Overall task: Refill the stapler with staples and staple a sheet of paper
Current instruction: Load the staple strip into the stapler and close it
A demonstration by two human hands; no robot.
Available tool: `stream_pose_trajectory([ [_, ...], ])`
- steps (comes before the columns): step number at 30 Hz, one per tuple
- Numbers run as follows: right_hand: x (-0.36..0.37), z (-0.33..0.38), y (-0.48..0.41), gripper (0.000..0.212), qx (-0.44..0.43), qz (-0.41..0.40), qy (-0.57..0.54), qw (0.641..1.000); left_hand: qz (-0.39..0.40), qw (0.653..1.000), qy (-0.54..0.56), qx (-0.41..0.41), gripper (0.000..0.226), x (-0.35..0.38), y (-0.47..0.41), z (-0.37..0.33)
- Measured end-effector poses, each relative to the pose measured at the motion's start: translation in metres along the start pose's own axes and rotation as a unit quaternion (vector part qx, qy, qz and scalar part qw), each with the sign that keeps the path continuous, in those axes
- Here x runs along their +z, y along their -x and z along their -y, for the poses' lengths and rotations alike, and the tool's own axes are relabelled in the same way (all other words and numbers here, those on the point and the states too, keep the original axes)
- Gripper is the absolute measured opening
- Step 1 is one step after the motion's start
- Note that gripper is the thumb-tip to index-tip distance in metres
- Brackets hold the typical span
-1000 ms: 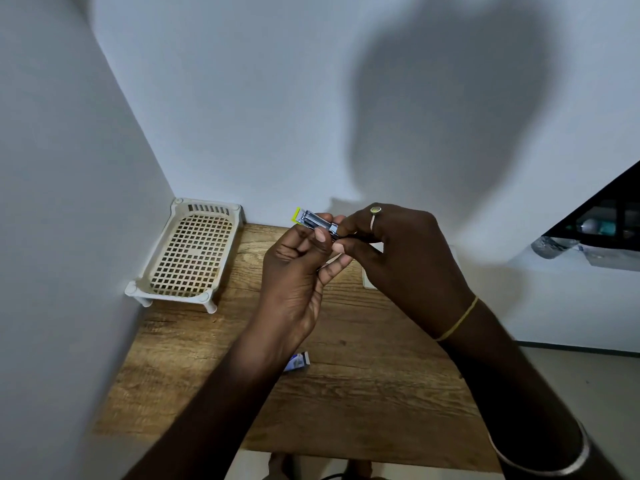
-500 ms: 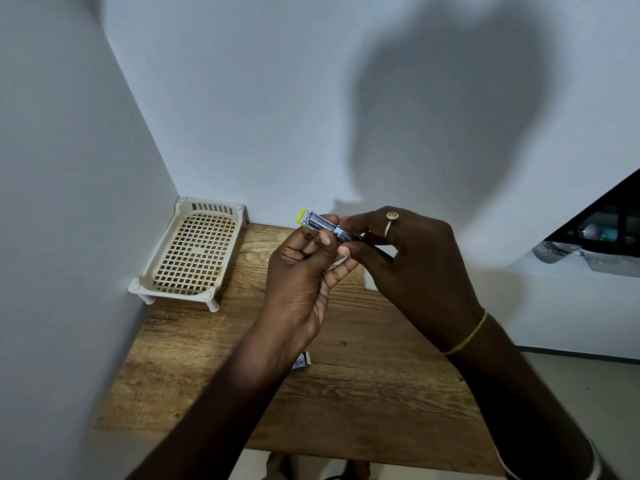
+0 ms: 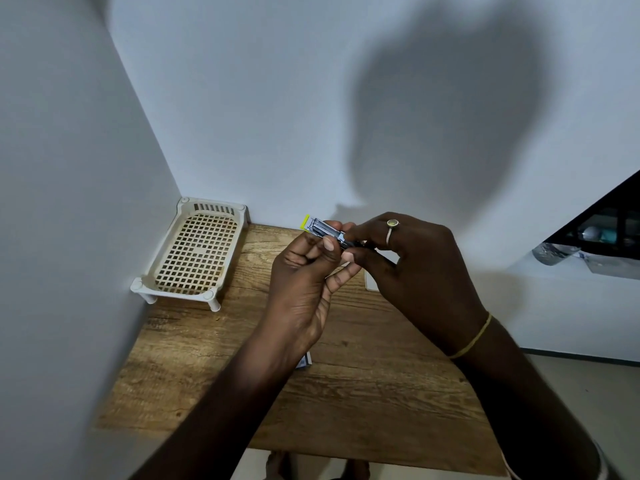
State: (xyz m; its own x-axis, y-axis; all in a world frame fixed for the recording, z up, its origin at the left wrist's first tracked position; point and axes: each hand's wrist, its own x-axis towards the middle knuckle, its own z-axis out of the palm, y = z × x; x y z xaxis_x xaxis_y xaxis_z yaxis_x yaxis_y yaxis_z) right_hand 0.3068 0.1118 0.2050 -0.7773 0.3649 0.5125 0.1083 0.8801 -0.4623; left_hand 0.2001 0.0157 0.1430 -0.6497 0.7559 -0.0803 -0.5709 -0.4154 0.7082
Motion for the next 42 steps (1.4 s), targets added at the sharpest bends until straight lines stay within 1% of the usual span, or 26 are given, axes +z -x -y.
stream_pose_trajectory([
  [2, -0.001, 0.001, 0.0, 0.019, 0.002, 0.009, 0.016, 1.0, -0.001, 1.0, -0.001, -0.005, 0.014, 0.0, 0.0, 0.0],
  [5, 0.001, 0.005, 0.003, 0.016, -0.033, 0.017, 0.117, 0.992, -0.008, 1.0, -0.001, -0.013, 0.015, 0.0, 0.001, 0.002],
  [7, 0.004, 0.007, 0.005, 0.017, -0.056, 0.013, 0.155, 0.986, -0.016, 1.0, 0.004, -0.015, 0.016, -0.001, 0.0, 0.003],
  [12, 0.006, 0.002, 0.005, 0.022, 0.002, 0.014, 0.072, 0.997, -0.015, 1.0, -0.01, -0.02, 0.015, -0.007, 0.0, 0.004],
  [13, 0.007, 0.001, 0.005, 0.023, 0.01, 0.016, 0.058, 0.998, -0.015, 1.0, -0.014, -0.021, 0.019, -0.008, -0.001, 0.006],
  [16, 0.009, 0.001, 0.003, 0.023, 0.032, 0.031, 0.015, 0.999, -0.012, 0.999, -0.017, -0.026, 0.043, -0.01, -0.002, 0.011],
  [18, 0.01, 0.002, 0.003, 0.023, 0.035, 0.037, 0.017, 0.999, -0.007, 0.999, -0.017, -0.027, 0.047, -0.011, -0.002, 0.011],
  [24, 0.008, 0.002, 0.004, 0.024, 0.017, 0.025, 0.052, 0.998, -0.005, 1.0, -0.004, -0.029, 0.034, -0.014, -0.003, 0.01],
  [29, 0.008, 0.001, 0.005, 0.027, 0.018, 0.039, 0.048, 0.998, -0.002, 1.0, -0.015, -0.024, 0.045, -0.016, -0.005, 0.016],
  [32, 0.01, 0.0, 0.006, 0.026, 0.021, 0.048, 0.06, 0.997, -0.003, 1.0, -0.02, -0.024, 0.044, -0.017, -0.005, 0.017],
  [34, 0.009, -0.001, 0.006, 0.021, 0.016, 0.05, 0.047, 0.997, -0.002, 0.999, -0.02, -0.027, 0.033, -0.017, -0.004, 0.017],
  [36, 0.005, 0.0, 0.002, 0.016, 0.014, 0.06, 0.034, 0.998, -0.005, 0.999, -0.014, -0.028, 0.011, -0.016, -0.003, 0.016],
  [38, -0.003, 0.0, -0.005, 0.013, 0.011, 0.067, 0.038, 0.997, -0.009, 0.999, -0.018, -0.046, 0.02, -0.017, -0.001, 0.017],
  [40, -0.012, -0.001, -0.017, 0.01, 0.011, 0.074, 0.048, 0.996, -0.013, 0.998, -0.032, -0.058, 0.021, -0.02, 0.0, 0.019],
  [42, -0.018, 0.0, -0.029, 0.01, 0.013, 0.113, 0.064, 0.991, -0.019, 0.997, -0.043, -0.067, 0.02, -0.02, 0.002, 0.022],
])
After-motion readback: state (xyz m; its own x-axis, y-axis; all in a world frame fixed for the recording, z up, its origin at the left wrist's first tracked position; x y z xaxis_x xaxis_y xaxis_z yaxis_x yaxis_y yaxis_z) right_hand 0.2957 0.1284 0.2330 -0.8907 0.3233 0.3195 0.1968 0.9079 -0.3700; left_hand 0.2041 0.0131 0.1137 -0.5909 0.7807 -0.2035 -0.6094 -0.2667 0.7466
